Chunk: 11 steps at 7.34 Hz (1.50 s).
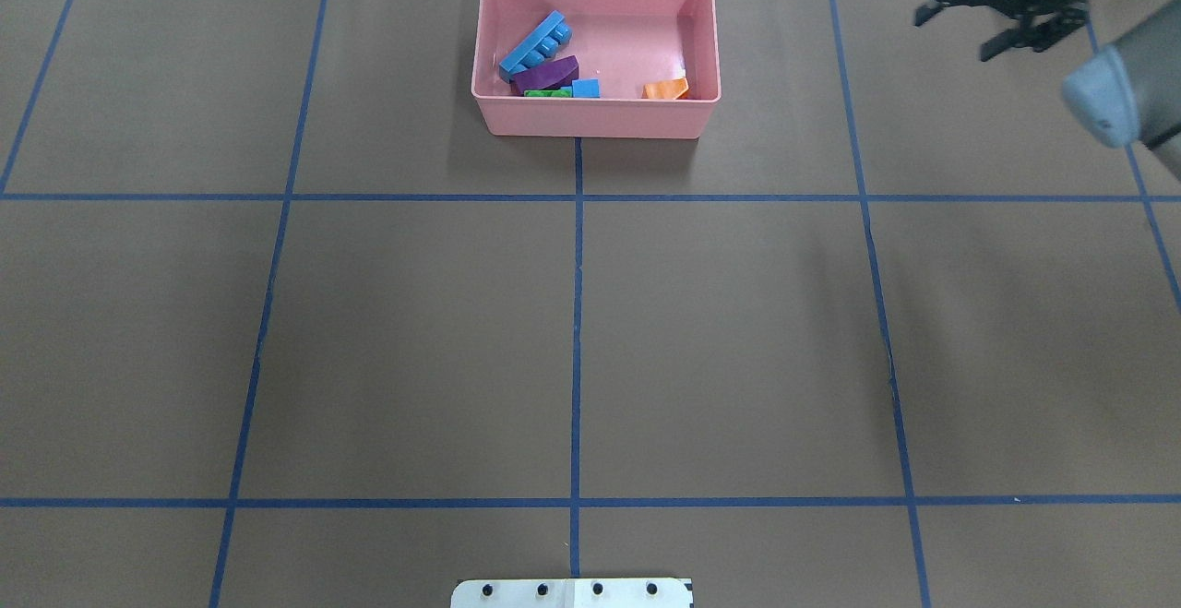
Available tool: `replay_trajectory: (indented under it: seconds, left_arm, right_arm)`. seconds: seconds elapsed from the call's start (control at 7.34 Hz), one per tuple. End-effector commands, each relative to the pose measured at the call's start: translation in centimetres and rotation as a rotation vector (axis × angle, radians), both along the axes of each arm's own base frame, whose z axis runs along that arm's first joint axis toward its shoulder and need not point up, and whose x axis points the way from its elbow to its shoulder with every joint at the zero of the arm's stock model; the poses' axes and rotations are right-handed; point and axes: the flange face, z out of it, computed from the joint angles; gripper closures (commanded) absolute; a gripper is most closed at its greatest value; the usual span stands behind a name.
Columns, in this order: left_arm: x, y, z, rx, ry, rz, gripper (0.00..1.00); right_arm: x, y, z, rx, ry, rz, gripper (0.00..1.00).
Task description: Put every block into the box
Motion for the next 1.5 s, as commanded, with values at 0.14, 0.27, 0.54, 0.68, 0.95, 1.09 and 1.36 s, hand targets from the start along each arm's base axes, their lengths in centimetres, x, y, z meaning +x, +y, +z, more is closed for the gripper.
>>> replay_trajectory:
  seconds: [0.14,0.27,0.54,0.68,0.95,1.09,1.36]
  left_arm:
    - [-2.0,4.7,6.1,-0.077,0.059,-0.01,0.0]
    - [-1.9,6.3,6.7,-0.091,0.058,-0.017,0.0]
    - [-1.7,15.1,8.1,-0.124,0.062,-0.054,0.0]
    - [-1.4,19.4,9.6,-0.203,0.068,-0.111,0.0]
    - [-1.2,22.1,7.7,-0.182,0.074,-0.119,0.0]
    - [-1.1,21.6,8.3,-0.202,0.066,-0.129,0.0]
    - [-0.9,21.5,8.4,-0.251,0.068,-0.167,0.0]
  right_arm:
    - [5.6,8.9,10.7,0.054,0.123,-0.074,0.0]
    - [5.5,9.4,11.3,0.038,0.135,-0.084,0.0]
    - [5.6,9.9,11.4,0.028,0.146,-0.142,0.0]
    - [6.3,10.7,11.5,0.019,0.151,-0.138,0.0]
    - [7.1,11.0,11.7,-0.001,0.161,-0.123,0.0]
    - [6.0,10.6,11.8,0.003,0.176,-0.148,0.0]
    - [6.2,10.6,11.7,0.064,0.192,-0.189,0.0]
